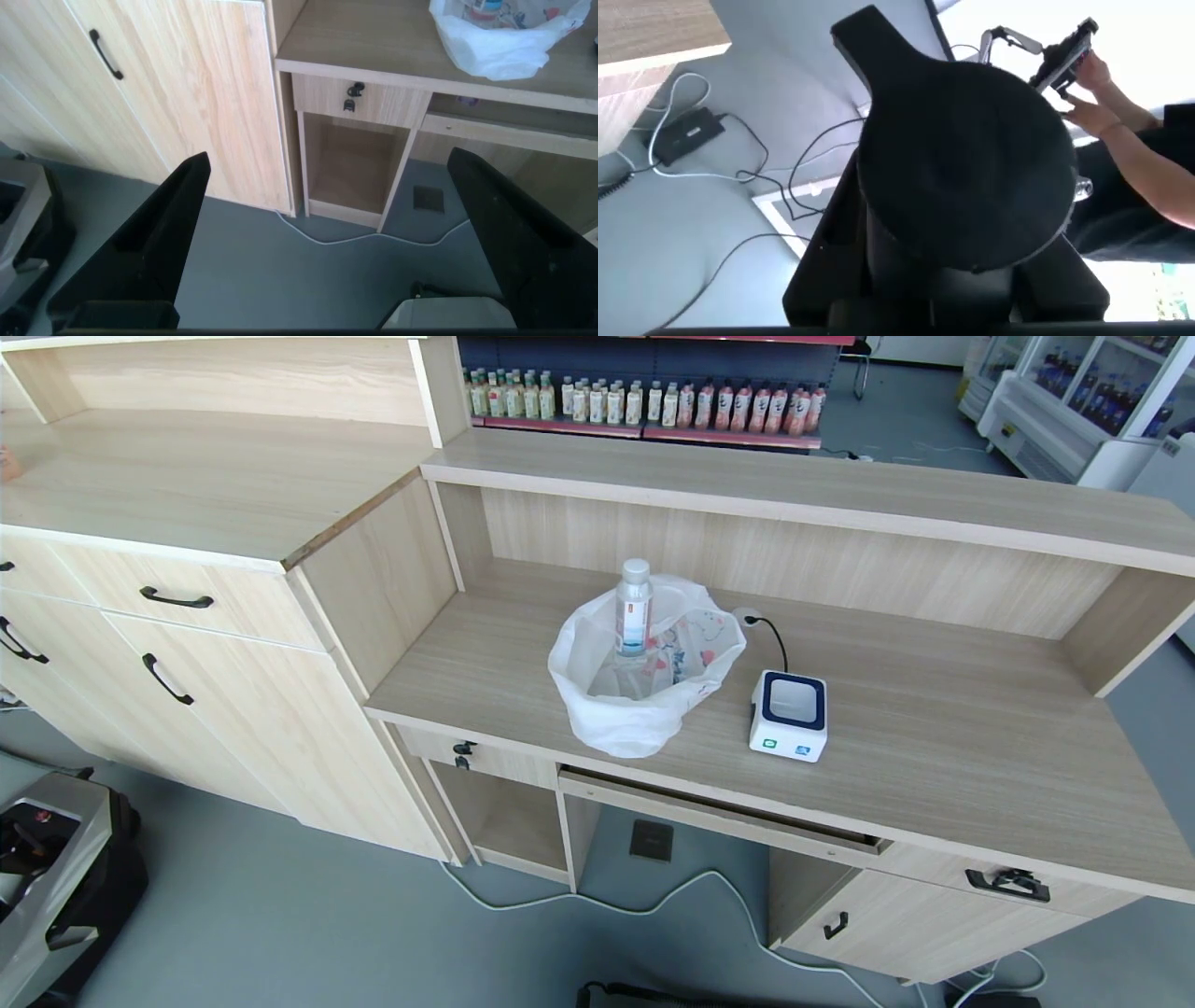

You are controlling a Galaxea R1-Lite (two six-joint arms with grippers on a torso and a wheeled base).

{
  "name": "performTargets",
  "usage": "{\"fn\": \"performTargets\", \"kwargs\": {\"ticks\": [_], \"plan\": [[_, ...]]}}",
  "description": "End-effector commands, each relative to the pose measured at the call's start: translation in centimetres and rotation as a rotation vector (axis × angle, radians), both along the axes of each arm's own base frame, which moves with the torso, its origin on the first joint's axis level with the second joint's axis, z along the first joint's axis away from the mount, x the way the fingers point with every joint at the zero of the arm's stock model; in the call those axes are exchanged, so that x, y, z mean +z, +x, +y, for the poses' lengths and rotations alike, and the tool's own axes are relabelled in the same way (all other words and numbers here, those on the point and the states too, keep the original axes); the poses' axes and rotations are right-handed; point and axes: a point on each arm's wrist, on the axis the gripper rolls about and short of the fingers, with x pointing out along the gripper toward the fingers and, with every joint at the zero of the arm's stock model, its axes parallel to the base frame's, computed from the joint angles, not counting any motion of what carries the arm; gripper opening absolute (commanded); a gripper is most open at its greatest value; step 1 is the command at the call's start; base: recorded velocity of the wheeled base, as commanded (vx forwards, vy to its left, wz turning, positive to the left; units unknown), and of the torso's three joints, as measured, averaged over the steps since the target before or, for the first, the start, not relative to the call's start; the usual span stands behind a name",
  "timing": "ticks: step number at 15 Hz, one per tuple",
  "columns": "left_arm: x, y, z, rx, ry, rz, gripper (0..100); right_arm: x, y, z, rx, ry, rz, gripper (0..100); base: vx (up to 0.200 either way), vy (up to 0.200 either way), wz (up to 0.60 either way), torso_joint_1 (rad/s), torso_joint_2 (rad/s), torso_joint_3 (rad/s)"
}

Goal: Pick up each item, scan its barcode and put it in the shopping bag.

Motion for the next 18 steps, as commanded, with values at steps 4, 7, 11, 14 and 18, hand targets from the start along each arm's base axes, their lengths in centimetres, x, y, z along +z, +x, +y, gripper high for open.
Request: {"fn": "performTargets", "kwargs": {"ticks": [4,7,11,14,18], "plan": [[0.0,0.0,0.0,0.000,0.000,0.000,100,0.0,0.1,0.5,0.027,0.014,-0.045,0,0.000,0.000,0.00,0.000,0.00,0.000],[0.0,0.0,0.0,0.000,0.000,0.000,100,0.6,0.9,0.7,0.185,0.070,-0.138,0,0.000,0.000,0.00,0.000,0.00,0.000],[0.0,0.0,0.0,0.002,0.000,0.000,100,2.0,2.2,1.5,0.595,0.108,-0.279,0,0.000,0.000,0.00,0.000,0.00,0.000],[0.0,0.0,0.0,0.000,0.000,0.000,100,2.4,3.3,1.8,0.775,0.047,-0.256,0,0.000,0.000,0.00,0.000,0.00,0.000],[0.0,0.0,0.0,0.000,0.000,0.000,100,4.2,6.2,3.0,0.996,0.005,-0.379,0,0.000,0.000,0.45,-0.003,0.00,-0.001]]}}
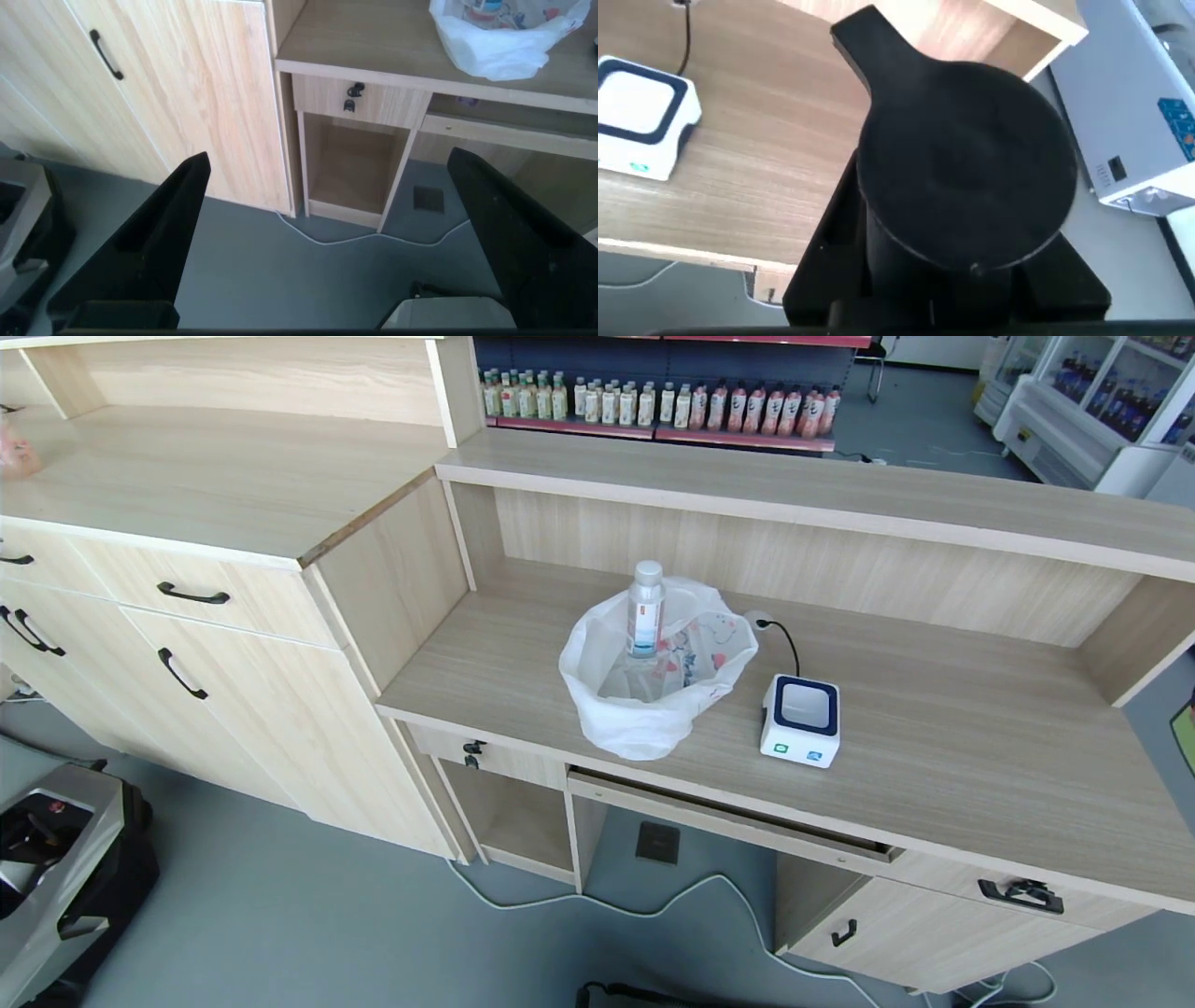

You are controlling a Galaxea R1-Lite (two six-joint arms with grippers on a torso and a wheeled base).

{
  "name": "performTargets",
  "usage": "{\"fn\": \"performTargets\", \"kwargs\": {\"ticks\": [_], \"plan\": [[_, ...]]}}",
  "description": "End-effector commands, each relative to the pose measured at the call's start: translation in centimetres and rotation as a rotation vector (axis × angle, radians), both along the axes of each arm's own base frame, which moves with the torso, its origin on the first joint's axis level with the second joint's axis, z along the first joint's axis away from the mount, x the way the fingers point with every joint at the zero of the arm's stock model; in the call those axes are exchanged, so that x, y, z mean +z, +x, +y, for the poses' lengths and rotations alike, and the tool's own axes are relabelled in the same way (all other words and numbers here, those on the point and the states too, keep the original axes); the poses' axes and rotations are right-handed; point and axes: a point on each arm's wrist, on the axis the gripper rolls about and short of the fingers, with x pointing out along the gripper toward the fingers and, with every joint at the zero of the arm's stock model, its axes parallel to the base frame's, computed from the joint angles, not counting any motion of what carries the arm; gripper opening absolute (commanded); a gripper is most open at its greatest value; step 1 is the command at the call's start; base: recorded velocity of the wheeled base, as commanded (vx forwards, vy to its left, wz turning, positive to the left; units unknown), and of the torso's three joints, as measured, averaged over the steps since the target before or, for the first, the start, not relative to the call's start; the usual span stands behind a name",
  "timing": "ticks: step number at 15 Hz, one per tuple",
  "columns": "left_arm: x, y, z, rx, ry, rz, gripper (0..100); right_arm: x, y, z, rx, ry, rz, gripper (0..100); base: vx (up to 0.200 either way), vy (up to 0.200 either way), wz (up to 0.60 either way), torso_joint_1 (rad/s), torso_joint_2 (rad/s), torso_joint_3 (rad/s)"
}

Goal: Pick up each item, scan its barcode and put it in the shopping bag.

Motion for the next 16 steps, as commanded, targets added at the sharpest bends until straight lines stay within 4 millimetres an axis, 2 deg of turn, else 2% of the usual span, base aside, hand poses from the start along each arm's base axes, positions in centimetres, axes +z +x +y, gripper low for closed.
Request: {"fn": "performTargets", "kwargs": {"ticks": [1,4,5,6,7,9,11,13,16], "plan": [[0.0,0.0,0.0,0.000,0.000,-0.001,100,0.2,2.5,0.9,0.091,0.055,-0.025,0,0.000,0.000,0.60,-0.002,0.00,-0.002],[0.0,0.0,0.0,0.000,0.000,-0.001,100,0.8,7.5,2.7,0.238,0.328,-0.093,0,0.000,0.000,0.00,0.000,0.00,0.000],[0.0,0.0,0.0,0.000,0.000,-0.001,100,0.9,8.3,3.0,0.272,0.402,-0.091,0,0.000,0.000,0.00,0.000,0.00,0.000],[0.0,0.0,0.0,0.000,0.000,-0.001,100,0.0,9.3,3.1,0.256,0.507,-0.015,0,0.000,0.000,0.00,0.000,0.00,0.000],[0.0,0.0,0.0,0.000,0.000,-0.001,100,-0.2,9.5,3.1,0.247,0.549,0.015,0,0.000,0.000,0.00,0.000,0.00,0.000],[0.0,0.0,0.0,0.000,0.000,-0.001,100,-0.6,11.6,2.9,0.189,0.759,0.079,0,0.000,0.000,0.00,0.000,0.00,0.000],[0.0,0.0,0.0,0.000,0.000,-0.001,100,-1.9,12.2,2.5,0.156,0.788,0.123,0,0.000,0.000,0.00,0.000,0.00,0.000],[0.0,0.0,0.0,0.000,0.000,-0.001,100,-2.6,13.6,2.4,0.161,0.803,0.105,0,0.000,0.000,0.00,0.000,0.00,0.000],[0.0,0.0,0.0,0.000,0.000,-0.001,100,-4.8,15.7,2.3,0.172,0.733,0.124,0,0.000,0.000,0.00,0.000,0.00,0.000]]}}
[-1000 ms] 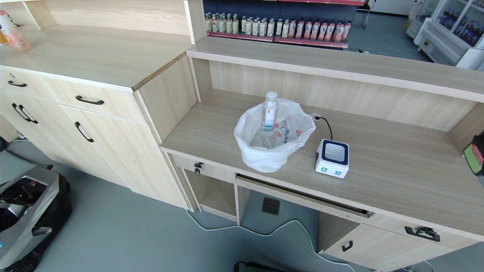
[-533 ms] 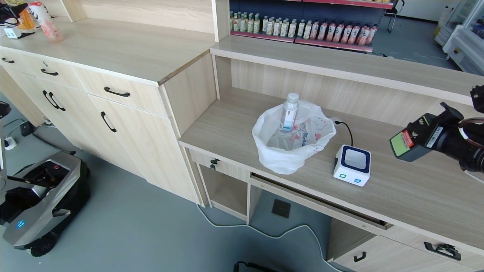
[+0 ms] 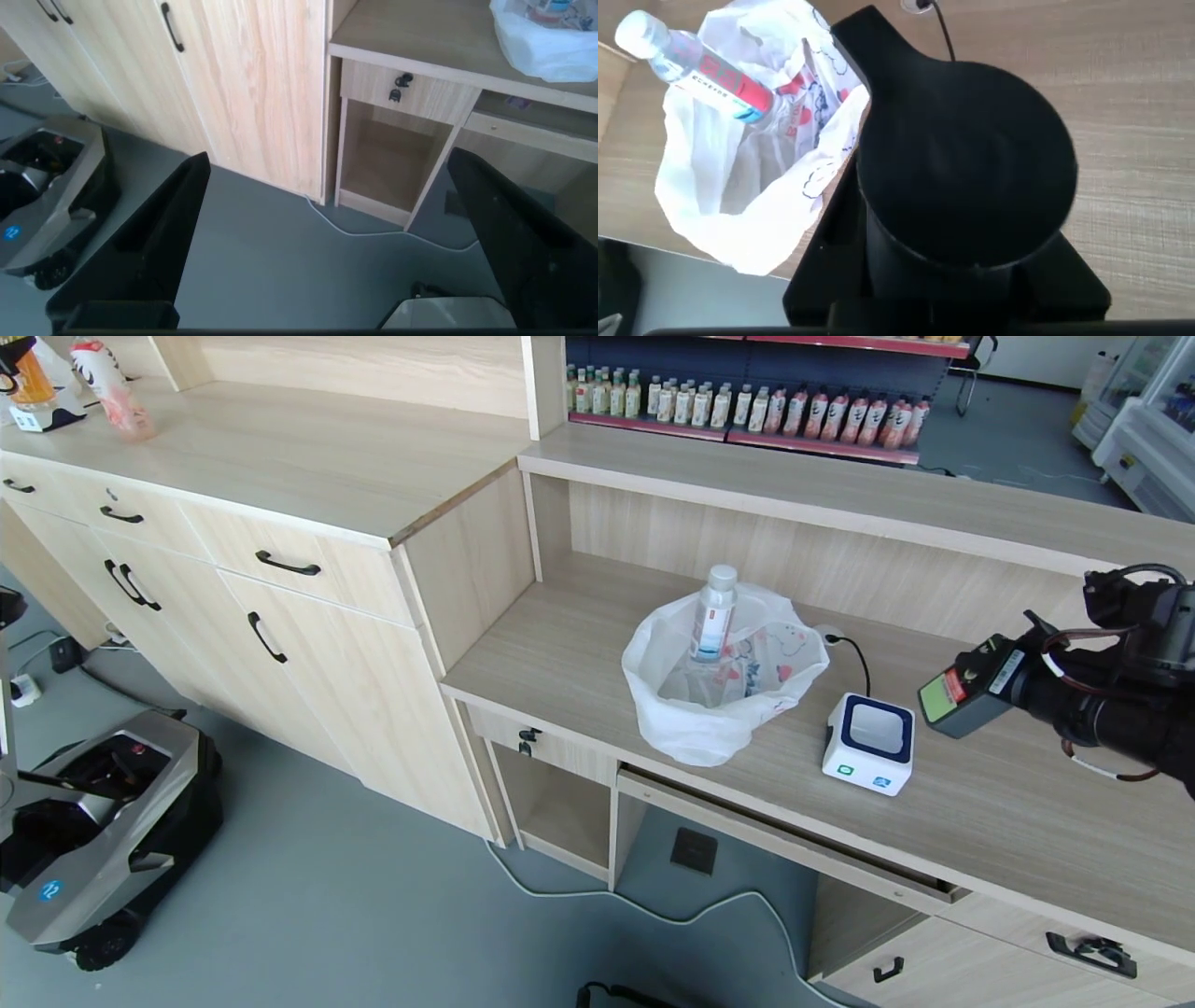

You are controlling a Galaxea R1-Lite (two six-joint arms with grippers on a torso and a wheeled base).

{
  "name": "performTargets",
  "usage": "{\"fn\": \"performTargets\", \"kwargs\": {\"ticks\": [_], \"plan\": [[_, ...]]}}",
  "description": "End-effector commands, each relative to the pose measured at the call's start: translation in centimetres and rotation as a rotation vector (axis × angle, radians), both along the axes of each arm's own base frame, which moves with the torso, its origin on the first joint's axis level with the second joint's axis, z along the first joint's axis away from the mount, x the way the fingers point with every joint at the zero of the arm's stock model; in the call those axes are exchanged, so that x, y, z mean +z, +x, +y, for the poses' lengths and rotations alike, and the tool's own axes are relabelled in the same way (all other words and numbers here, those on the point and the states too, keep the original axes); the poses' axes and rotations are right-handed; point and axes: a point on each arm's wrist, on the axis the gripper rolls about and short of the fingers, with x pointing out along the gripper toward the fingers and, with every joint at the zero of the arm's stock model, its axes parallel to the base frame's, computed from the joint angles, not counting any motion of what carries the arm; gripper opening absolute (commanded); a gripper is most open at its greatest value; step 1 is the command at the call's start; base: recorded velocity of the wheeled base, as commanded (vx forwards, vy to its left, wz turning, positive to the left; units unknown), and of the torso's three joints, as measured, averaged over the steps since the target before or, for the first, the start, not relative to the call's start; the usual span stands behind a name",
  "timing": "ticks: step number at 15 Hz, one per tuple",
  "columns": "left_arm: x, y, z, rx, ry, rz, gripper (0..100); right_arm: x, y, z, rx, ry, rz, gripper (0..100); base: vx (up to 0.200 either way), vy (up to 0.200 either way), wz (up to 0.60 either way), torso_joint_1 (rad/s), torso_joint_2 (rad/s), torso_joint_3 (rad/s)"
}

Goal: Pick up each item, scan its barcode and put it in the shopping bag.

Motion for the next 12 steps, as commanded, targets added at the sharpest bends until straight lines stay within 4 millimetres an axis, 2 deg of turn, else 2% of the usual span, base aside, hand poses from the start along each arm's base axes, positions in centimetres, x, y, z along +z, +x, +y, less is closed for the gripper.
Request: {"fn": "performTargets", "kwargs": {"ticks": [1,8,12], "plan": [[0.0,0.0,0.0,0.000,0.000,-0.001,100,-2.9,2.0,-0.1,0.007,-0.024,0.056,0,0.000,0.000,0.00,0.000,0.00,0.000],[0.0,0.0,0.0,0.000,0.000,-0.001,100,-3.2,3.7,0.2,0.099,-0.011,0.026,0,0.000,0.000,0.00,0.000,0.00,0.000],[0.0,0.0,0.0,0.000,0.000,-0.002,100,-3.5,4.5,0.2,0.113,-0.071,0.023,0,0.000,0.000,0.00,0.000,0.00,0.000]]}}
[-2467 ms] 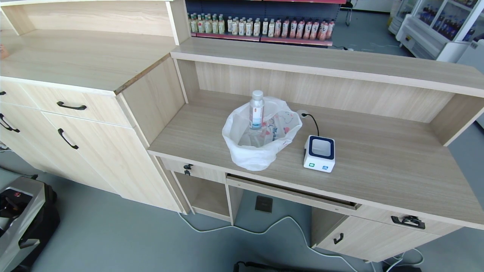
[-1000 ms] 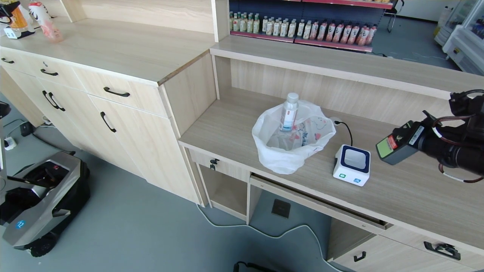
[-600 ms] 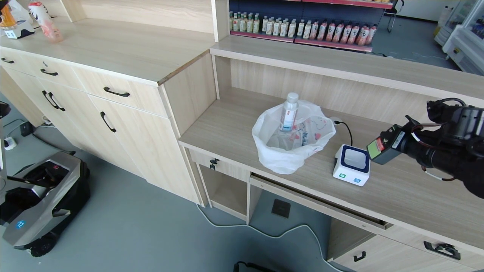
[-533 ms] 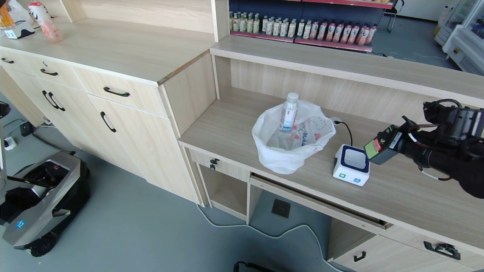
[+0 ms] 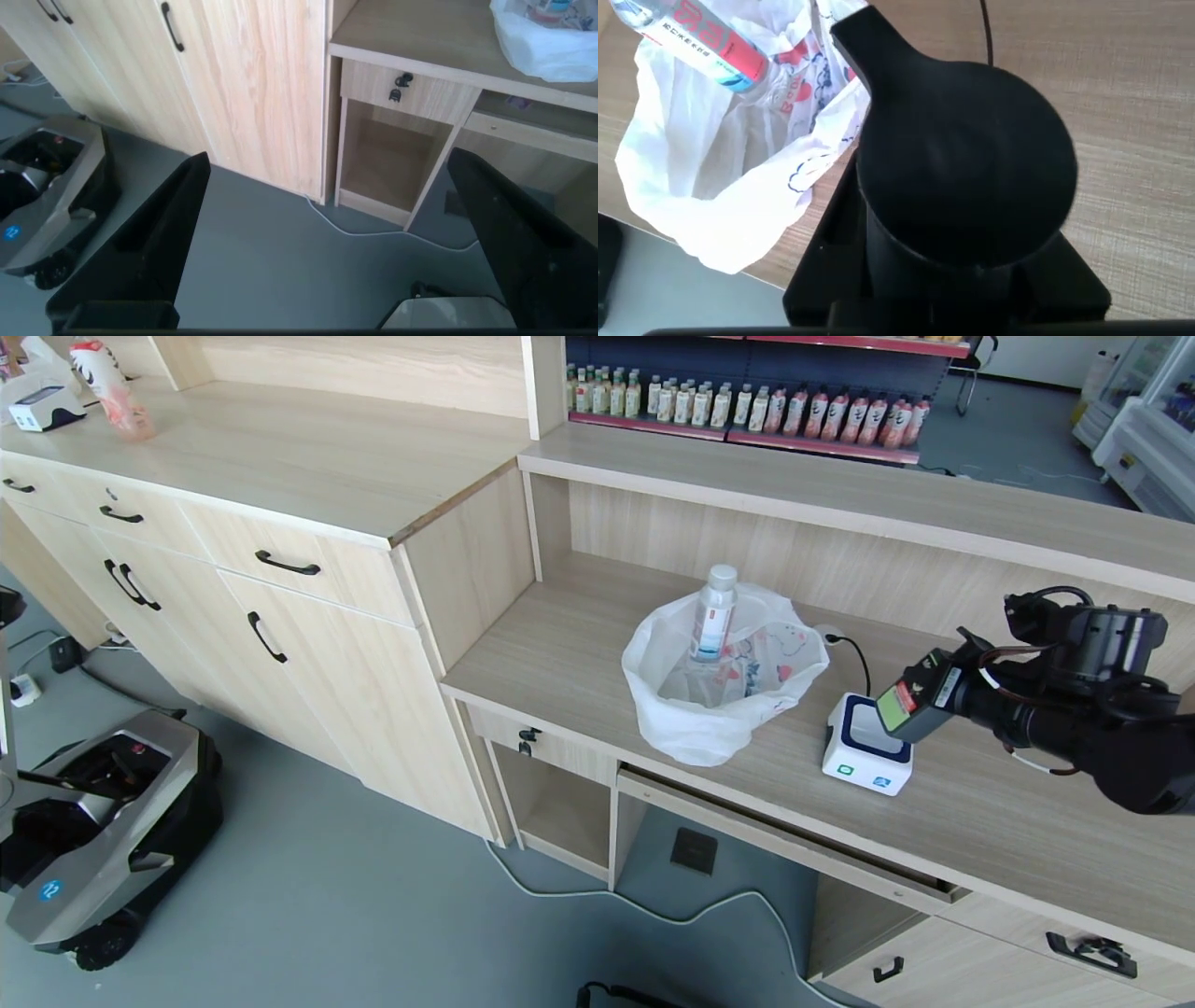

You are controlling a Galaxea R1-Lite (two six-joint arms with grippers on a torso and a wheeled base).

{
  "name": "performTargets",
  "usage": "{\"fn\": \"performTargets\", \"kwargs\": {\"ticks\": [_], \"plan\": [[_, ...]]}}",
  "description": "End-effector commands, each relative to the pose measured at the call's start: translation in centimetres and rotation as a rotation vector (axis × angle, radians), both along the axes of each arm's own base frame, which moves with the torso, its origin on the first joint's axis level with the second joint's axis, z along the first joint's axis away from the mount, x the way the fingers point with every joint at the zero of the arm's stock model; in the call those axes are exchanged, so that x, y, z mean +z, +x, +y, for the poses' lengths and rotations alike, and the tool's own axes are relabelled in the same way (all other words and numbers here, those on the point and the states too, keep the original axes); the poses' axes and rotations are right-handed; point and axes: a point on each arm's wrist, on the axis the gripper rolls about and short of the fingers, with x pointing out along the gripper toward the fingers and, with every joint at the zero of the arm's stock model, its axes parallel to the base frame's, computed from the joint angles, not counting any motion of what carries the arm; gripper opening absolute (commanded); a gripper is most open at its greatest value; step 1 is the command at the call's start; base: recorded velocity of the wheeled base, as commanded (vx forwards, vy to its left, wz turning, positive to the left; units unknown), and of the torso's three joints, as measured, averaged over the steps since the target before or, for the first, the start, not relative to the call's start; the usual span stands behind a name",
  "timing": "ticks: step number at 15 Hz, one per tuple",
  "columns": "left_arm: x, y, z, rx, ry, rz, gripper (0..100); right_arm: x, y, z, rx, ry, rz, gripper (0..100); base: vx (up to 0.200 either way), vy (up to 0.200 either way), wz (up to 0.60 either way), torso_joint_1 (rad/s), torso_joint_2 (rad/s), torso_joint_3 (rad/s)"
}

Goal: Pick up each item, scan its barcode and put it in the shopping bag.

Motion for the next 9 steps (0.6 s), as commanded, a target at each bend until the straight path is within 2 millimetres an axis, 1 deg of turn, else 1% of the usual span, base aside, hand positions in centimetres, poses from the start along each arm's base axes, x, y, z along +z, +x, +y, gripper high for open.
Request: {"fn": "performTargets", "kwargs": {"ticks": [1,5,9], "plan": [[0.0,0.0,0.0,0.000,0.000,-0.001,100,-0.3,0.3,0.0,0.021,-0.011,-0.006,0,0.000,0.000,0.00,0.000,0.00,0.000],[0.0,0.0,0.0,0.000,0.000,-0.001,100,-1.0,0.6,0.2,0.119,-0.054,0.002,0,0.000,0.000,0.00,0.000,0.00,0.000],[0.0,0.0,0.0,0.000,0.000,-0.001,100,-1.5,1.3,0.4,0.131,-0.066,0.007,0,0.000,0.000,0.00,0.000,0.00,0.000]]}}
